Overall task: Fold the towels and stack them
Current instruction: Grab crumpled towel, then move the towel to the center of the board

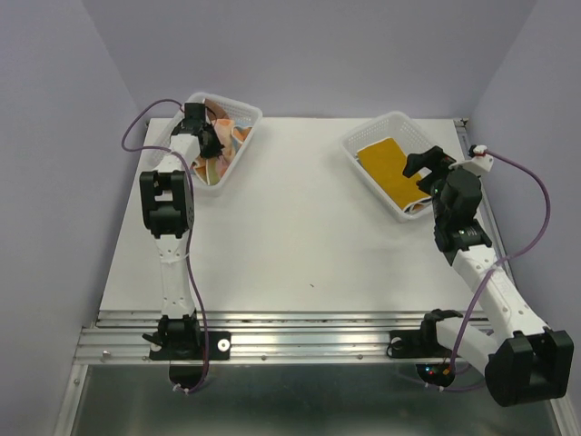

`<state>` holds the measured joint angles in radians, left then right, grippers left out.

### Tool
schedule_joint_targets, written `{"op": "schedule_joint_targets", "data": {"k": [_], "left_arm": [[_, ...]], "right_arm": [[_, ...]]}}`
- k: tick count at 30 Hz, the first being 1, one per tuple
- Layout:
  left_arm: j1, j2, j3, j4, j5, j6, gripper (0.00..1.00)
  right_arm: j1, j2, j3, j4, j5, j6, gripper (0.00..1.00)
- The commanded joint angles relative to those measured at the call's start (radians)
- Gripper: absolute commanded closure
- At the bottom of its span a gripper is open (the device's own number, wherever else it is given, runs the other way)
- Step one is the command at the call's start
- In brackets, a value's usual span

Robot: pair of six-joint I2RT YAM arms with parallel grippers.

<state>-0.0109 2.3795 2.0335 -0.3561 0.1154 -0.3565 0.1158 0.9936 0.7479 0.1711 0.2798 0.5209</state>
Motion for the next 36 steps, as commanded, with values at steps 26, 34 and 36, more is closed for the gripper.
{"op": "schedule_joint_targets", "data": {"k": [26, 34, 36], "left_arm": [[-0.225, -0.931, -0.176, 0.009, -0.006, 0.004, 1.00], [-0.452, -1.180, -0.715, 0.220, 0.014, -0.094, 0.53], [-0.460, -1.215, -0.774, 0.201, -0.102, -0.130, 0.01]], "right_arm": [[-0.007, -0.197, -0.105, -0.013, -0.120, 0.031, 0.00], [-0.005, -0.208, -0.110, -0.111, -0.275, 0.034, 0.00], [-0.005, -0.182, -0.073, -0.168, -0.338, 0.019, 0.00]]}}
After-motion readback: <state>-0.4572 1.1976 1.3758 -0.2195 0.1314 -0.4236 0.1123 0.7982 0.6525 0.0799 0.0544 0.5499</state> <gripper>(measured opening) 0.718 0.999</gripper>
